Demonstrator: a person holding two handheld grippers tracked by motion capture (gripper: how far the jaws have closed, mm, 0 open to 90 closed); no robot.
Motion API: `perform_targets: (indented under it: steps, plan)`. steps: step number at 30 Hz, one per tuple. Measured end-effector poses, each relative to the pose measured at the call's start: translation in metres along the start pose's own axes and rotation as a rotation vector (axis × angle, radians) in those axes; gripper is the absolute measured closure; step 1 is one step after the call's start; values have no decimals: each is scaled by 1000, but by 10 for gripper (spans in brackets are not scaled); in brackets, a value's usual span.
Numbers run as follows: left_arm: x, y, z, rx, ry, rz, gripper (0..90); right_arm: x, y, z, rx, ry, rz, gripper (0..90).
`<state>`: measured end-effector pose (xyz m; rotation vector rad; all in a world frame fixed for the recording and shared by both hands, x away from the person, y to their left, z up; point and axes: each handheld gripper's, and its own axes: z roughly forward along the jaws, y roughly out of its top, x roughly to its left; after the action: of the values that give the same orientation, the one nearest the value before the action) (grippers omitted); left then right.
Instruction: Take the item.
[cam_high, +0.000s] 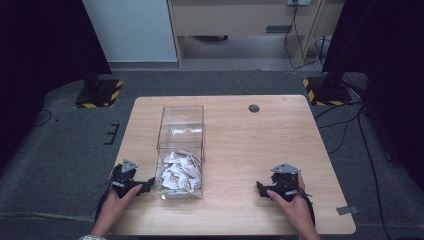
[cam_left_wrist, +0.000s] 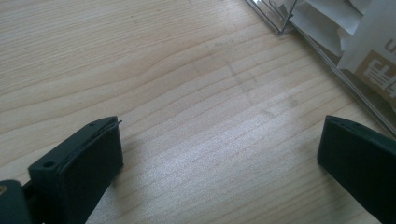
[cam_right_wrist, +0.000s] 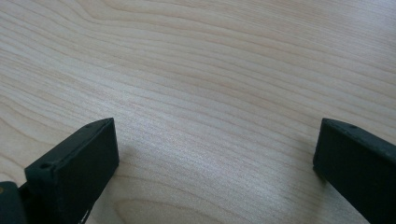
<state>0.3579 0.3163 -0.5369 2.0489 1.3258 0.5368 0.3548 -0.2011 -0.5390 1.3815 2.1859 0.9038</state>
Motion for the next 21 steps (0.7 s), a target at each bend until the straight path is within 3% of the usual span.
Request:
perform_targets:
  steps: [15, 21]
  plan:
    - [-1, -1, -1, 0, -3, 3, 0, 0, 0, 0, 0, 0, 0, 6]
    - [-1, -1, -1, 0, -3, 3, 0, -1, 1, -3, 0, 20, 4, 56]
